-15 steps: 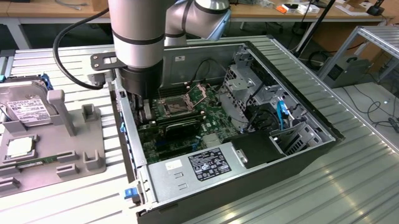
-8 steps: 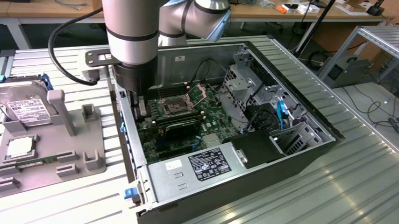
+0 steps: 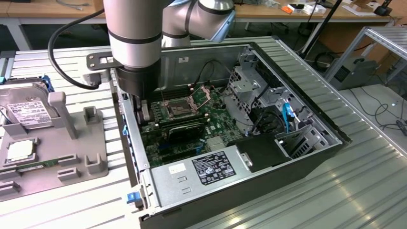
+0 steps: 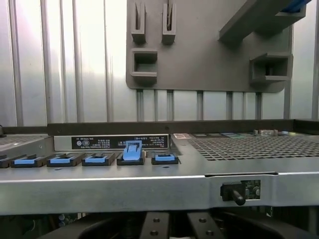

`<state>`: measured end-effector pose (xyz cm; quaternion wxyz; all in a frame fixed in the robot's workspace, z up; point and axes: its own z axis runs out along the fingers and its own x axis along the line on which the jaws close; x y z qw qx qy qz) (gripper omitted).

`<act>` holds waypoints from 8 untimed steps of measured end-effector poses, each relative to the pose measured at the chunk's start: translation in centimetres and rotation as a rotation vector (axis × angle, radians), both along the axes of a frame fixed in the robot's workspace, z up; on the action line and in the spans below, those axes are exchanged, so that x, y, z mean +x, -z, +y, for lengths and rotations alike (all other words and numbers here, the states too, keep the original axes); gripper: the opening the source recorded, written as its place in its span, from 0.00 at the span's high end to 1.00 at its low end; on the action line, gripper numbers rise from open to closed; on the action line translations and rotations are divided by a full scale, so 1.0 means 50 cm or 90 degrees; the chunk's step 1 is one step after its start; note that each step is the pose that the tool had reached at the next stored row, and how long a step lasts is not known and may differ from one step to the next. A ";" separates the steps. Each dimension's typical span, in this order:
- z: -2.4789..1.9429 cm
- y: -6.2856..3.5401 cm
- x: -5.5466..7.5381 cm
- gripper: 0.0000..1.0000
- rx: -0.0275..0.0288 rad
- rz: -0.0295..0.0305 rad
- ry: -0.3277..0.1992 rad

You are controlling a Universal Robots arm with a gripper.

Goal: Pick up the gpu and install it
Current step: 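Press down on the gpu until it lock into place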

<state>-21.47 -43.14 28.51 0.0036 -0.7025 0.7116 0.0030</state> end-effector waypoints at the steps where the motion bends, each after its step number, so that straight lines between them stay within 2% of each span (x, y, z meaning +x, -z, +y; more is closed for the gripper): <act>1: -0.0017 0.000 -0.001 0.89 0.0000 0.0000 0.000; 8: -0.0146 0.000 -0.003 0.89 0.0001 -0.0001 0.000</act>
